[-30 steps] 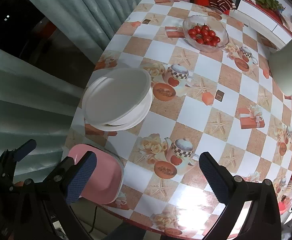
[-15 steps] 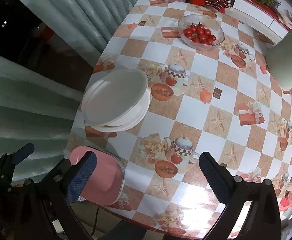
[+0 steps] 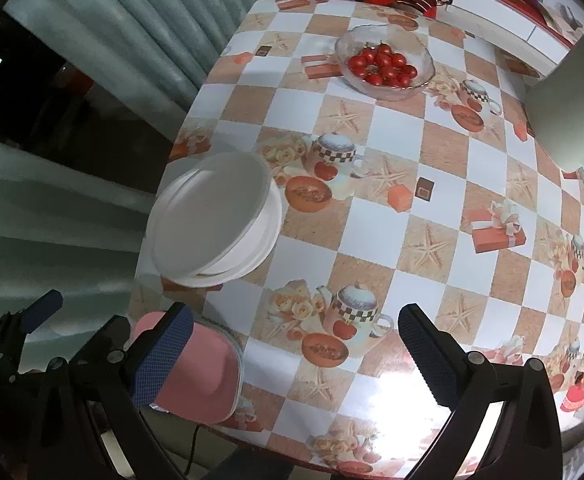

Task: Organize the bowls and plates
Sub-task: 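Move both grippers toward the rim of the white plate stack, then close both grippers on opposite sides of the plate stack rim, then lift the plate stack with both grippers and carry it over the pink square plate, then lower the plate stack onto the pink square plate and open both grippers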

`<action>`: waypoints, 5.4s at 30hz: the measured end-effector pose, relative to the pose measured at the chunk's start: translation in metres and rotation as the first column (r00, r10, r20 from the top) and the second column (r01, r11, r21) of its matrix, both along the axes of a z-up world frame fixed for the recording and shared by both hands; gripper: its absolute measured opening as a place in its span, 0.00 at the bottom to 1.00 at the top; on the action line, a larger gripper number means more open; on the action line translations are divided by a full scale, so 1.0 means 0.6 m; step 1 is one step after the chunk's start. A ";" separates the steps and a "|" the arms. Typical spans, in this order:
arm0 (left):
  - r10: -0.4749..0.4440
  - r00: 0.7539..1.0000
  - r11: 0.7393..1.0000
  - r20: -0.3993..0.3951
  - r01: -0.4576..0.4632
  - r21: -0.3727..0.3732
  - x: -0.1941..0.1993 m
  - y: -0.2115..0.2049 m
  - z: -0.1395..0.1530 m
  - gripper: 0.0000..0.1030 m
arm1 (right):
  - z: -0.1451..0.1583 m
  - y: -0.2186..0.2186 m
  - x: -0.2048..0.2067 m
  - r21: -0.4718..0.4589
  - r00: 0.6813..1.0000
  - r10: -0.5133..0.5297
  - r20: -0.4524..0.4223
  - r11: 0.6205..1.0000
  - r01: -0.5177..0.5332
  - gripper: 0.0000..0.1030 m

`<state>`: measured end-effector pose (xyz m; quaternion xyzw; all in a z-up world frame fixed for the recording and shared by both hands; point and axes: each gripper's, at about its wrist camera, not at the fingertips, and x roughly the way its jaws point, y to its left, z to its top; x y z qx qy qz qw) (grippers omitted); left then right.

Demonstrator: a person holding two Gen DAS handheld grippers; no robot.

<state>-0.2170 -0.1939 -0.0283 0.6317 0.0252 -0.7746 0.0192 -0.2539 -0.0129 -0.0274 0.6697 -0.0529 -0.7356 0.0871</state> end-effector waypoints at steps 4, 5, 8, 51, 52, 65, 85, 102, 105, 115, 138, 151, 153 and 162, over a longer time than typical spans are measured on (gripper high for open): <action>0.022 1.000 1.000 0.002 -0.022 0.004 -0.020 -0.007 -0.009 1.00 | -0.011 0.007 -0.018 -0.013 0.999 -0.031 0.018 0.999 0.031 1.00; 0.030 1.000 1.000 0.005 -0.030 0.006 -0.026 -0.010 -0.012 1.00 | -0.015 0.008 -0.023 -0.015 0.999 -0.039 0.024 0.999 0.039 1.00; 0.052 0.999 0.999 0.012 -0.053 0.010 -0.046 -0.019 -0.023 1.00 | -0.029 0.008 -0.042 -0.016 0.997 -0.058 0.041 0.998 0.059 1.00; -0.109 0.994 0.994 0.020 0.110 -0.025 -0.139 -0.011 -0.162 0.95 | -0.194 -0.021 -0.110 -0.063 0.996 -0.061 0.060 0.996 0.065 0.94; -0.100 0.995 0.995 0.018 0.100 -0.017 -0.138 -0.016 -0.160 0.95 | -0.188 -0.016 -0.107 -0.071 0.997 -0.064 0.049 0.995 0.068 0.94; -0.083 0.996 0.990 0.023 0.080 0.116 -0.153 -0.024 -0.202 0.92 | -0.236 -0.022 -0.092 -0.215 0.988 -0.117 0.102 0.967 0.136 0.85; -0.122 0.992 0.972 0.024 0.114 0.205 -0.109 0.019 -0.161 0.45 | -0.200 -0.023 -0.073 -0.280 0.983 -0.104 0.151 0.949 0.144 0.43; -0.018 0.999 0.981 -0.033 0.024 0.195 -0.011 0.004 -0.048 0.44 | -0.068 -0.031 0.012 -0.280 0.995 -0.039 0.089 0.958 0.063 0.43; 0.009 0.999 0.981 -0.036 -0.002 0.194 0.023 -0.008 -0.031 0.44 | -0.052 -0.048 0.037 -0.280 0.996 -0.013 0.085 0.959 0.036 0.43; 0.080 0.997 0.980 -0.020 -0.074 0.184 0.137 -0.038 -0.005 0.44 | -0.028 -0.097 0.136 -0.284 0.993 0.068 0.094 0.958 -0.039 0.43; 0.147 0.987 0.968 0.059 -0.156 0.197 0.216 -0.075 -0.078 0.43 | -0.107 -0.142 0.186 -0.260 0.979 0.120 0.164 0.963 -0.074 0.42; 0.146 0.988 0.967 0.052 -0.154 0.201 0.197 -0.084 -0.117 0.43 | -0.147 -0.148 0.163 -0.251 0.975 0.145 0.166 0.963 -0.100 0.42; 0.137 0.990 0.972 0.042 -0.143 0.189 0.198 -0.083 -0.118 0.43 | -0.149 -0.149 0.164 -0.240 0.974 0.157 0.163 0.964 -0.115 0.42; 0.149 0.988 0.982 0.041 -0.153 0.111 0.201 -0.093 -0.123 0.80 | -0.143 -0.143 0.161 -0.182 0.974 0.176 0.141 0.972 -0.149 0.63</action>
